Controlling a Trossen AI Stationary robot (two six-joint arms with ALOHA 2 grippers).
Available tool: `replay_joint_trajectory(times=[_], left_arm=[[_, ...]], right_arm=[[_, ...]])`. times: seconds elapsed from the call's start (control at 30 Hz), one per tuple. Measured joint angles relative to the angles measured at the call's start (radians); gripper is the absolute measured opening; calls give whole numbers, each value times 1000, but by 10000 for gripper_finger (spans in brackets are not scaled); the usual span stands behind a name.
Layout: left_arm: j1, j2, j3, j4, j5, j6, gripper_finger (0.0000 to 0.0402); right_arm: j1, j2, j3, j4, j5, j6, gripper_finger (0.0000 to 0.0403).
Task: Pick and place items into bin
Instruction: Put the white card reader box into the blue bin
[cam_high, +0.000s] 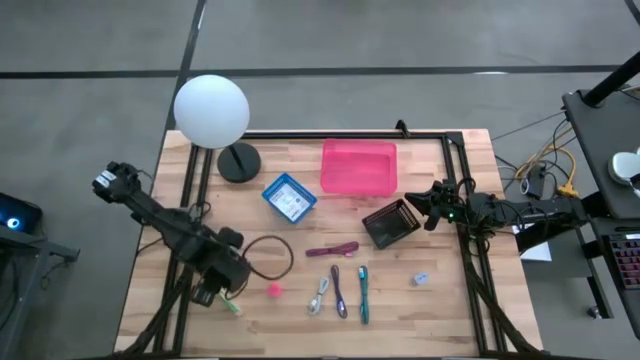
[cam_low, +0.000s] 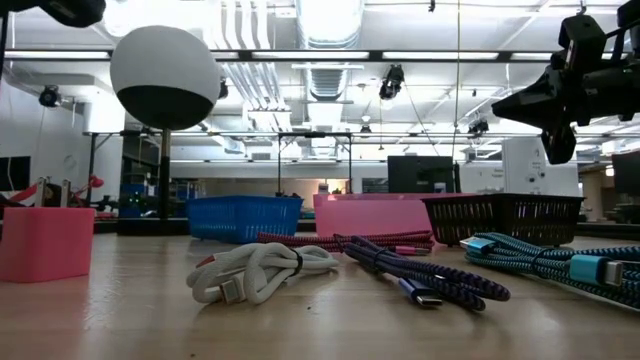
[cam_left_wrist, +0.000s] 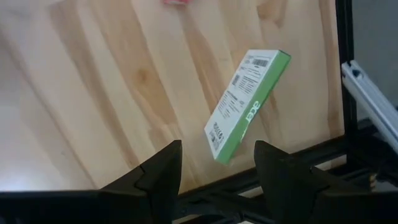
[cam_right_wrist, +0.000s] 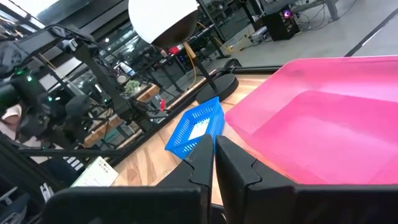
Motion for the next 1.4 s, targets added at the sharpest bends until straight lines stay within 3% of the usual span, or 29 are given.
replay_joint_trajectory(times=[0.37, 1.0, 1.4], left_arm=[[-100, 108, -1, 19, 0, 0, 184], [-133, 113, -65, 173, -2, -27, 184], [-157, 113, -196, 214, 0, -18, 184]], right_arm=[[0, 0, 0, 0, 0, 0, 9], [0, 0, 0, 0, 0, -15, 9], [0, 5, 0, 0, 0, -23, 9]])
